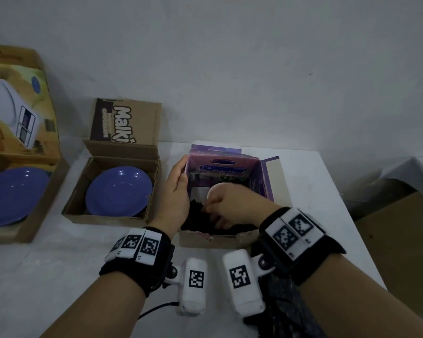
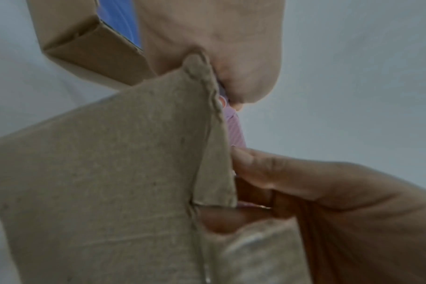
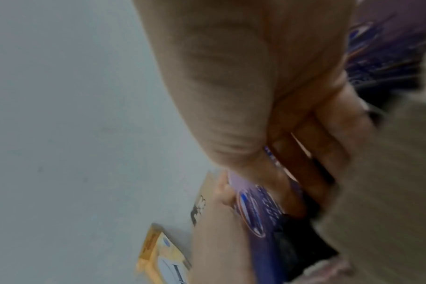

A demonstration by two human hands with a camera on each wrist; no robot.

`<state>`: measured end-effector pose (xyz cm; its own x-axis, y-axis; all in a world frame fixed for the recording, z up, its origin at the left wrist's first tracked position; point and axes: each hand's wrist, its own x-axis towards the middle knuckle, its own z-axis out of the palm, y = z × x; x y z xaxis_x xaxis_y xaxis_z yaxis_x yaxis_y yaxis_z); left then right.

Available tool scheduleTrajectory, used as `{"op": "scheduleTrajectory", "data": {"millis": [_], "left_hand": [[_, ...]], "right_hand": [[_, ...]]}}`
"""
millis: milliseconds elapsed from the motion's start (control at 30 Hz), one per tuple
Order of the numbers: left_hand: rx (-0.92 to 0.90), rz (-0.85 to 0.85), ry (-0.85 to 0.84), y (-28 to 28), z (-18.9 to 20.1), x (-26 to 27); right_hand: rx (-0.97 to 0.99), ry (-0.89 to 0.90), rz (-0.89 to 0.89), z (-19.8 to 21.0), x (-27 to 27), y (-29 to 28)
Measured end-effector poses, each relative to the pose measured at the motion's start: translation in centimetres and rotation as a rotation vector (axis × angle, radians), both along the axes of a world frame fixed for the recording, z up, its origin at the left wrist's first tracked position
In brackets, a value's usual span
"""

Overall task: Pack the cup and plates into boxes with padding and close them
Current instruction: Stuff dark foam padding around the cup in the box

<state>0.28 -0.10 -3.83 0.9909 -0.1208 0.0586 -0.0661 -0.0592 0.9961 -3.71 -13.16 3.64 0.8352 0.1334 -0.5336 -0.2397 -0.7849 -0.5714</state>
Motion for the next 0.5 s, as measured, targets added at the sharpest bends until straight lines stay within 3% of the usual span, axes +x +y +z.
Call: {"op": "scheduleTrajectory", "data": {"millis": [67, 133, 333, 500], "left_hand": [[-0.029, -0.003, 0.000, 0.1, 0.0, -0.2], [-0.031, -0.002, 0.012, 0.1, 0.0, -0.3], [-0.054, 0.021, 0.054, 0.0, 0.2, -0.2], [-0.024, 0.022, 0.039, -0.2, 0.3, -0.3]], "right_hand": [[-0.170, -0.189, -0.031, -0.1, 0.4, -0.6], [-0.258, -0.173, 0.065, -0.4, 0.2, -0.4], [0.175, 0.092, 0.001, -0.5, -0.3, 0.7], [0.004, 0.210, 0.201, -2.3, 0.5, 1.5]]}}
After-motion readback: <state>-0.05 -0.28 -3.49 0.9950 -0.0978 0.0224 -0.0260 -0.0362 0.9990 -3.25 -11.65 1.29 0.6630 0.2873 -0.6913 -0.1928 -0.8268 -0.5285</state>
